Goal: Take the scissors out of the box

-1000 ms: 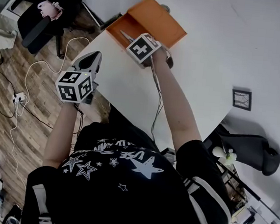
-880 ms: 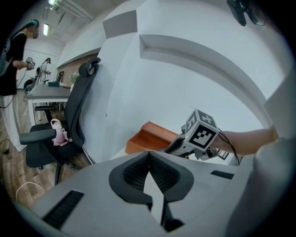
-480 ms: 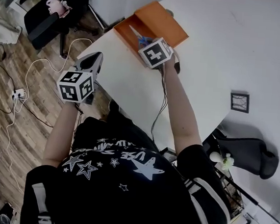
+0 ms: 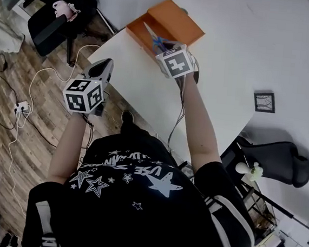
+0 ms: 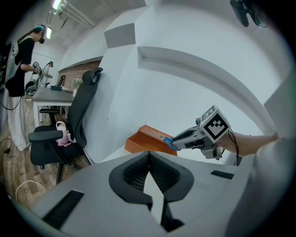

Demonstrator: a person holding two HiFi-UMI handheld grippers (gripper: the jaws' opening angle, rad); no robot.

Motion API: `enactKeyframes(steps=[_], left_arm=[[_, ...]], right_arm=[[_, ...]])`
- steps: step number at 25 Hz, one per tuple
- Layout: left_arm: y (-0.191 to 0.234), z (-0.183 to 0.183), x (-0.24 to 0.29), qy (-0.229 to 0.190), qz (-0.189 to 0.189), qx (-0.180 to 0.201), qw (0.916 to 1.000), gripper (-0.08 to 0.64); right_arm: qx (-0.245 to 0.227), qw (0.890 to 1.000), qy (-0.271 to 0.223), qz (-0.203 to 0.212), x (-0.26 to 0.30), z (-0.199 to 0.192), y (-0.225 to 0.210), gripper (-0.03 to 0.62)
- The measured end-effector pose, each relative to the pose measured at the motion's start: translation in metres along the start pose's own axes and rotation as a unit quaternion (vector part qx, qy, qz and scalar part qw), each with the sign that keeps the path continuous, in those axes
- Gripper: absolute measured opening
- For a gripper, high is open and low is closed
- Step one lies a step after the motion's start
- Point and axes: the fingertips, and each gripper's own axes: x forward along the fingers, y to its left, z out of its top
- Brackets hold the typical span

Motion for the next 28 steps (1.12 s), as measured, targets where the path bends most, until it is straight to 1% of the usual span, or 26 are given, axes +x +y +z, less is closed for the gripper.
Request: enactKeyframes(steps=[5,8,13,15,20,28], left_arm=[[-0.013,-0.007,-0.030,-0.011,-0.015,0.001,0.9998,0.018],[-0.021,-0.019,-0.051,-0.009,-0.027,0.004,0.9996,0.018],[-0.032,-0.038,-0.085,-0.004,-0.041,0.014,0.9990,0.018],[-0.035,-0.043,-0.099,-0.005,-0.045,0.017,0.9988,0.018],[-0.042,-0.058,-0.133,-0.007,-0.054,0.021,0.9983,0.018],[-0.059,-0.083,-0.185,-0.010,-0.064,0.027,0.9975,0.018]], right_arm=[[0.027,0.999,-0.029,-0.017,-0.036,-0.003,0.022,0.104],[0.041,0.997,-0.048,-0.032,-0.059,-0.005,0.040,0.104],[0.068,0.994,-0.071,-0.051,-0.089,-0.020,0.071,0.104],[0.073,0.992,-0.083,-0.053,-0.100,-0.021,0.086,0.104],[0.093,0.990,-0.090,-0.058,-0.121,-0.039,0.124,0.104],[0.120,0.985,-0.110,-0.064,-0.160,-0.064,0.171,0.104]])
